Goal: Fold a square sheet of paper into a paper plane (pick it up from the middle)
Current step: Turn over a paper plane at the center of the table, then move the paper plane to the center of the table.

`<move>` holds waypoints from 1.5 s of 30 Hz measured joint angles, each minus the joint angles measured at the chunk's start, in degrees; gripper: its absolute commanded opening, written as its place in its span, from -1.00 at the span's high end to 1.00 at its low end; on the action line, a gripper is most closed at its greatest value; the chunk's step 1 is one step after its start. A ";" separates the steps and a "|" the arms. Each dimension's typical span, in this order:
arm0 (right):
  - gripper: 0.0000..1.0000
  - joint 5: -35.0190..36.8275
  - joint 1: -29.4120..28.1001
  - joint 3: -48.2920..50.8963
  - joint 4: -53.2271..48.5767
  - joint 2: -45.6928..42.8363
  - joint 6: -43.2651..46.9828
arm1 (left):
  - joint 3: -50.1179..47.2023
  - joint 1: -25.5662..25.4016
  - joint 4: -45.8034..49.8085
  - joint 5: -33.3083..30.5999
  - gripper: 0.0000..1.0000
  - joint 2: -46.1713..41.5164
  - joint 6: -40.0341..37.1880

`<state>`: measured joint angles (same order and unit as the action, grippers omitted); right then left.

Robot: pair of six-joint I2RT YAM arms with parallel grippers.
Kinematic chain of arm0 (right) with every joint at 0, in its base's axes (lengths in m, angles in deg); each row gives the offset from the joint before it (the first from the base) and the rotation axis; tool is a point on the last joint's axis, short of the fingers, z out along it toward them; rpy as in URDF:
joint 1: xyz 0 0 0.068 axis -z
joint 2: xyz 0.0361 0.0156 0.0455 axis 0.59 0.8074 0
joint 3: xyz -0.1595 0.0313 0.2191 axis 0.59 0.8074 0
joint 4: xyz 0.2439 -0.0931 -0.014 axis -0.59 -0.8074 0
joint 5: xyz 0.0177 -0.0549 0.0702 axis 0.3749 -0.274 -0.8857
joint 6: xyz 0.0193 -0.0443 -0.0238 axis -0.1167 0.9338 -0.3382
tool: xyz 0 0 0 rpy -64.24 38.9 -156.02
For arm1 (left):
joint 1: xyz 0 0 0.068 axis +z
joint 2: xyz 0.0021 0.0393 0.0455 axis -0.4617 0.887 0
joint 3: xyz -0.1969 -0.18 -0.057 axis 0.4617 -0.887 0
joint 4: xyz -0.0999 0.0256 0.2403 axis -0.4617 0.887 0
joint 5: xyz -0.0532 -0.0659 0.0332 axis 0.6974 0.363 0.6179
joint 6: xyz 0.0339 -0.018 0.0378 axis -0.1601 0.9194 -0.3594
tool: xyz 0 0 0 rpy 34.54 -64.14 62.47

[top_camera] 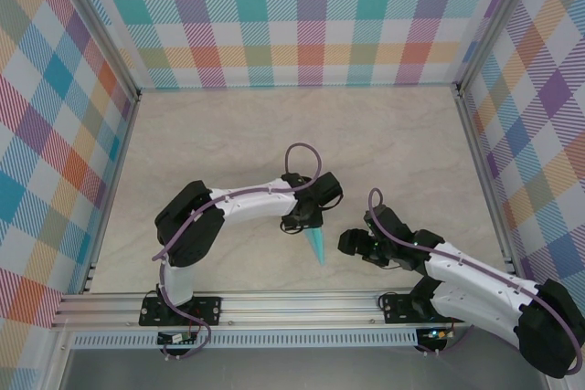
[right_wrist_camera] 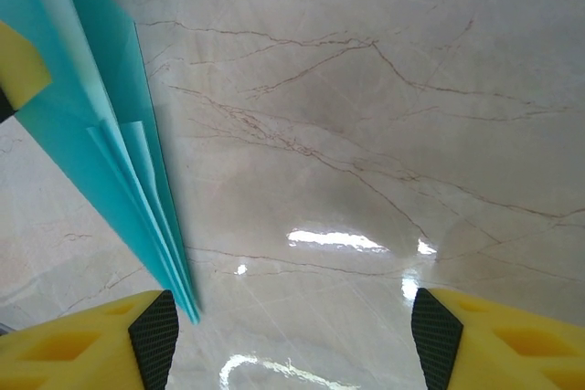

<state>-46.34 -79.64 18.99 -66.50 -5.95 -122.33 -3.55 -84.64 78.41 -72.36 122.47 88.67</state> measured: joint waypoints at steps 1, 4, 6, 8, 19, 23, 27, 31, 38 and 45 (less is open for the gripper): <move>-0.42 -0.22 0.00 0.00 0.11 0.07 0.00 | -0.28 0.00 0.00 0.00 0.11 -0.13 0.20; -0.41 -1.03 0.00 0.00 1.07 0.92 0.04 | -1.66 0.00 -0.81 -0.02 0.20 -1.49 0.46; -0.39 -1.97 0.00 0.00 2.34 1.99 0.42 | -2.54 0.00 -0.96 -0.20 0.26 -3.13 0.63; -0.34 -3.02 0.00 -0.15 3.45 3.52 0.98 | -3.15 0.00 -1.09 -0.48 0.38 -4.72 0.63; -0.13 -8.83 0.00 -6.95 10.05 17.33 5.49 | -9.97 0.28 -4.35 -0.79 0.60 -8.11 0.87; -0.08 -10.58 0.00 -9.42 12.15 22.53 6.99 | -11.50 0.28 -5.25 -0.81 0.60 -8.37 0.87; -0.01 -12.04 0.00 -11.96 13.51 27.10 8.22 | -11.80 0.28 -5.66 -0.79 0.60 -9.27 0.87; 0.00 -12.98 0.00 -13.31 14.91 29.88 9.11 | -11.80 0.28 -5.99 -0.79 0.60 -9.97 0.87; 0.03 -14.62 0.00 -13.40 16.09 31.63 10.47 | -12.52 0.28 -6.91 -0.81 0.60 -10.01 0.87; 0.02 -17.20 0.00 -13.40 18.23 31.78 11.91 | -12.94 0.31 -6.91 -0.81 0.60 -10.34 0.87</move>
<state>-63.54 -79.64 5.59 -48.27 25.83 -110.42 -16.49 -84.33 71.51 -73.17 112.13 89.54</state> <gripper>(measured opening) 0.481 0.202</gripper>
